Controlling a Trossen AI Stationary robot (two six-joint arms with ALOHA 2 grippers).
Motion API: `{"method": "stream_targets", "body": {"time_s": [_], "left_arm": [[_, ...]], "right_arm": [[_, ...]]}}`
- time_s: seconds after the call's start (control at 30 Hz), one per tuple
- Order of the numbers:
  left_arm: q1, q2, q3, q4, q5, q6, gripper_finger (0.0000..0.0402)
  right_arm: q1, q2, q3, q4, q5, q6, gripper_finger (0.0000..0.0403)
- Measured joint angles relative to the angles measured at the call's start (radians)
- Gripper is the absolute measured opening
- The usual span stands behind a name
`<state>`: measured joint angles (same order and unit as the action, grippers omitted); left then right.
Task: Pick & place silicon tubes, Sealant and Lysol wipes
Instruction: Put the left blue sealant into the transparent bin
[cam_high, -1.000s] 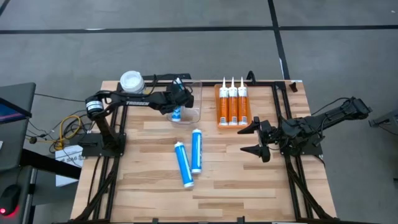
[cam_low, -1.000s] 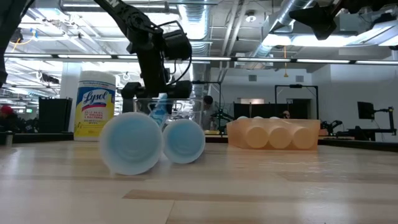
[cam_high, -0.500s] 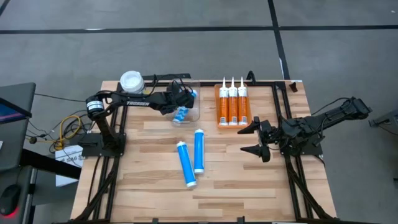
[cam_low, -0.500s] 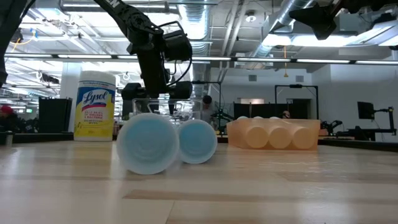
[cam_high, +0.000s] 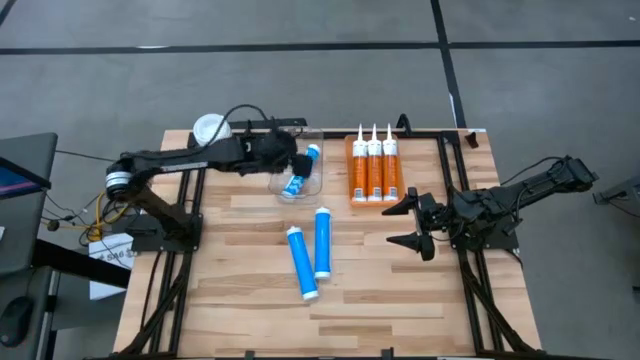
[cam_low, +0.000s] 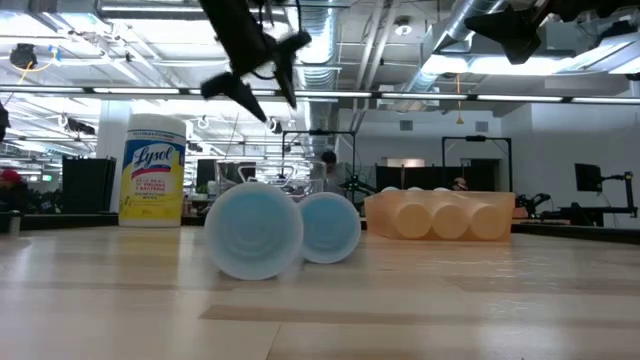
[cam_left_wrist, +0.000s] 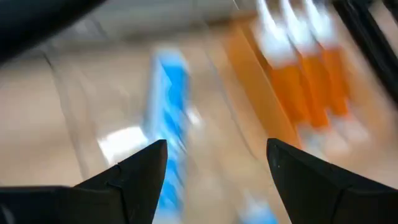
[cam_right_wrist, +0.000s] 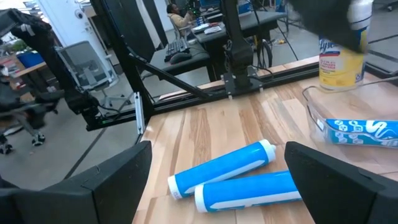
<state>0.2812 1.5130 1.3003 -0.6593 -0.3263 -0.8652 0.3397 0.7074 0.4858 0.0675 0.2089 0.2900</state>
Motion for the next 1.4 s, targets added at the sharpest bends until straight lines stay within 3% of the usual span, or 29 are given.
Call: {"method": "stream_targets", "body": {"time_s": [0.1,0.23,0.5,0.73,0.97,1.27,1.4], "left_arm": [[-0.080,-0.039,0.007,-0.133,0.102,-0.119,0.0268],[-0.213,-0.036,0.006,-0.266,0.075,-0.303,0.0268],[-0.390,0.085,0.006,-0.246,0.038,-0.497,0.0268],[-0.450,0.203,0.006,-0.242,0.048,-0.578,0.0268],[-0.470,0.286,0.005,-0.185,0.121,-0.668,0.0268],[-0.471,0.382,0.006,-0.118,0.172,-0.908,0.0268],[-0.474,0.465,0.007,-0.053,0.247,-0.975,0.0268]], "right_arm": [[0.000,0.000,0.000,0.000,0.000,0.000,0.0359],[0.000,0.000,0.000,-0.001,0.000,0.000,0.0359],[0.000,0.000,0.000,-0.003,-0.001,0.019,0.0359],[0.000,0.000,0.000,-0.003,-0.002,0.051,0.0359],[0.000,0.000,0.000,-0.005,-0.002,0.051,0.0359],[0.000,0.000,0.000,-0.014,-0.004,0.037,0.0359],[0.000,0.000,0.000,-0.014,-0.025,0.019,0.0359]]}}
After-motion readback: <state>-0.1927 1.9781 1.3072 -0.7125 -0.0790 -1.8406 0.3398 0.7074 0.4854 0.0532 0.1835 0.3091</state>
